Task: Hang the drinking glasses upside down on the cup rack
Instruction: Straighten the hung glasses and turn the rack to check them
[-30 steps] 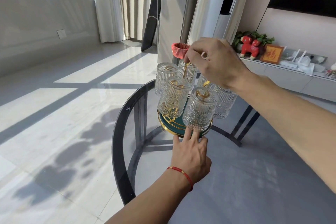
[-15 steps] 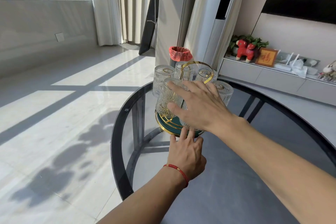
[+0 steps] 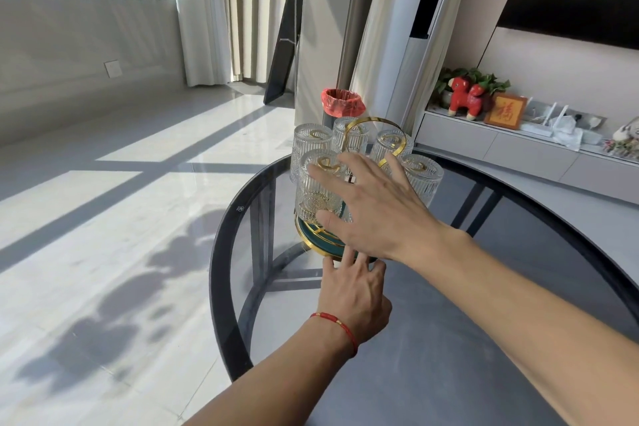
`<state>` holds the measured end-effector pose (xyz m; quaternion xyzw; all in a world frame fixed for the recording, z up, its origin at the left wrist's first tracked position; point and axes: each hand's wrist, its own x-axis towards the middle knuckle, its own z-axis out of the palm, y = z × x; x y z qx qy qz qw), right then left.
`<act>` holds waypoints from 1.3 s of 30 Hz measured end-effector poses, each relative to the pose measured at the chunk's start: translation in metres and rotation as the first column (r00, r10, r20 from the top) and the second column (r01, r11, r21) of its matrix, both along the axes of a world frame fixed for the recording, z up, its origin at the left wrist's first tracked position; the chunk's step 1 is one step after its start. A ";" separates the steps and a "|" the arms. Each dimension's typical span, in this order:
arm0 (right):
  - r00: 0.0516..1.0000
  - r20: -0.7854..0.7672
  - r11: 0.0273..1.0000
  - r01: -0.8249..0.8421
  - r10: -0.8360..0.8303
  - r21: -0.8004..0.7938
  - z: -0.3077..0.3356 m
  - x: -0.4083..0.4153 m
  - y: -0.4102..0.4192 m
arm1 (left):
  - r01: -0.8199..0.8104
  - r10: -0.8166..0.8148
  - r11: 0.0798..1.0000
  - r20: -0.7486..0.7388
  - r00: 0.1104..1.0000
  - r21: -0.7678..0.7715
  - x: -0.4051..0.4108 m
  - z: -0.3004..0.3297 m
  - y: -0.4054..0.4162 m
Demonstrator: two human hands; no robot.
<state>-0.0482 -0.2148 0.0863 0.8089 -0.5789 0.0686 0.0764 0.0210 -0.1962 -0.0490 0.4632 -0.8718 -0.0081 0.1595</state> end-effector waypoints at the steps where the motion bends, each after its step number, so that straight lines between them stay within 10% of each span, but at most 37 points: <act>1: 1.000 -0.001 1.000 -0.003 0.003 0.002 0.001 0.000 -0.001 | 0.000 0.000 1.000 0.000 1.000 0.000 0.000 0.000 0.000; 39: 0.981 0.188 0.994 0.070 -0.054 -0.082 -0.010 -0.043 0.038 | 0.010 -0.009 1.000 0.033 0.999 -0.029 0.001 -0.001 0.004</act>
